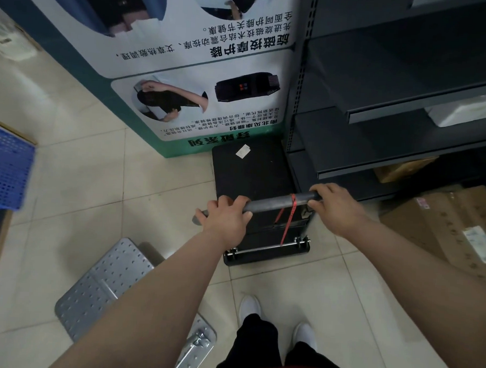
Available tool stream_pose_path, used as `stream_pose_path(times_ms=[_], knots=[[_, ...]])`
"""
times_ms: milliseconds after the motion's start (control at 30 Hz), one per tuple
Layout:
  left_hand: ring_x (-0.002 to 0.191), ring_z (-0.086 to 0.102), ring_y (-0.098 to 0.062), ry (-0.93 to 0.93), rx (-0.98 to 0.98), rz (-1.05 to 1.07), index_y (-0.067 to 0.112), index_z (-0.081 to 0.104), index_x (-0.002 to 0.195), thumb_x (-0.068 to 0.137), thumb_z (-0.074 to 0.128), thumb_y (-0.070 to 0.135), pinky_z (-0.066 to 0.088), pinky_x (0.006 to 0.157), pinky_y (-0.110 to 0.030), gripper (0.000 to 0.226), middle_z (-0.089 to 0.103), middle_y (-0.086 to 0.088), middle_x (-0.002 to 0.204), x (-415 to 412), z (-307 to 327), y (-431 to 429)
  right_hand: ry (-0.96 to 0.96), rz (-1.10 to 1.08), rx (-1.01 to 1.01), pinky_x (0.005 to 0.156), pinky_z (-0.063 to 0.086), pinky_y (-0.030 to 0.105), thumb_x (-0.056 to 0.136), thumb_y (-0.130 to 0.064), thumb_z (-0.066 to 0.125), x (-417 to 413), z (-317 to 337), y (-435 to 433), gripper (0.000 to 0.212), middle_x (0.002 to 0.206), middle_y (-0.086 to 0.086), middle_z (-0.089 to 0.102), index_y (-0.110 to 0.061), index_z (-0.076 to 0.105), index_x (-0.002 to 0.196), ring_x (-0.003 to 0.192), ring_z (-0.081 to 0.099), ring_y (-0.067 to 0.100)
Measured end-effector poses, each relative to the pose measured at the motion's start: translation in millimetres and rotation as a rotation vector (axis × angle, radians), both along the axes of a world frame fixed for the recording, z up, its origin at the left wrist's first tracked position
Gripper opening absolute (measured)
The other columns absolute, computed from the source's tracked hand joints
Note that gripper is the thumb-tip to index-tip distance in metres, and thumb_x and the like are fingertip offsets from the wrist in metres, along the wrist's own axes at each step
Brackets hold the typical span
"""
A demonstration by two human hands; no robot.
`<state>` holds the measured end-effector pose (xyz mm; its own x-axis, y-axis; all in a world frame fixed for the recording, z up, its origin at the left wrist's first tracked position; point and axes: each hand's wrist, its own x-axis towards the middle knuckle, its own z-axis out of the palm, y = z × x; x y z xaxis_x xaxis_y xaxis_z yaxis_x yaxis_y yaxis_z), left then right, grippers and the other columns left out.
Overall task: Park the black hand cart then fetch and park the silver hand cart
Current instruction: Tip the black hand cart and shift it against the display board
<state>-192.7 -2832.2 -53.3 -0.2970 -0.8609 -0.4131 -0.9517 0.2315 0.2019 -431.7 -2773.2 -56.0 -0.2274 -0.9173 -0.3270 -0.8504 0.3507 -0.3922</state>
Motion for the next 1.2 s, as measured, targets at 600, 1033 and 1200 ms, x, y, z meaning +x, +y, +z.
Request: stream_pose_path(times_ms=[600,1033,1200], knots=[[0.129,0.030,-0.033,0.008,0.038,-0.017,0.042,0.028,0.139,0.094,0.039,0.045,0.016,0.108,-0.061,0.046,0.034,-0.005,0.142,0,10,-10,0.114,0.235,0.072,0.118,-0.001,0.044,0.096,-0.042,0.040,12,6,-9,0.063,0.161,0.004,0.007,-0.035,0.007,0.149,0.147,-0.008,0.021],[0.135,0.023,-0.037,0.058,-0.066,0.243,0.027,0.018,0.148,0.094,0.045,0.042,0.023,0.110,-0.053,0.062,0.023,-0.014,0.151,53,41,85,0.136,0.557,-0.047,0.118,-0.002,0.046,0.097,-0.045,0.037,76,24,40,0.063,0.161,0.004,0.000,-0.025,0.011,0.150,0.147,-0.011,0.021],[0.137,0.024,-0.033,-0.040,0.011,0.464,0.026,0.021,0.147,0.092,0.043,0.049,0.021,0.110,-0.056,0.063,0.026,-0.010,0.151,119,46,157,0.081,0.751,0.001,0.117,0.001,0.048,0.097,-0.044,0.037,147,27,66,0.061,0.161,0.005,0.003,-0.024,0.013,0.150,0.147,-0.008,0.023]])
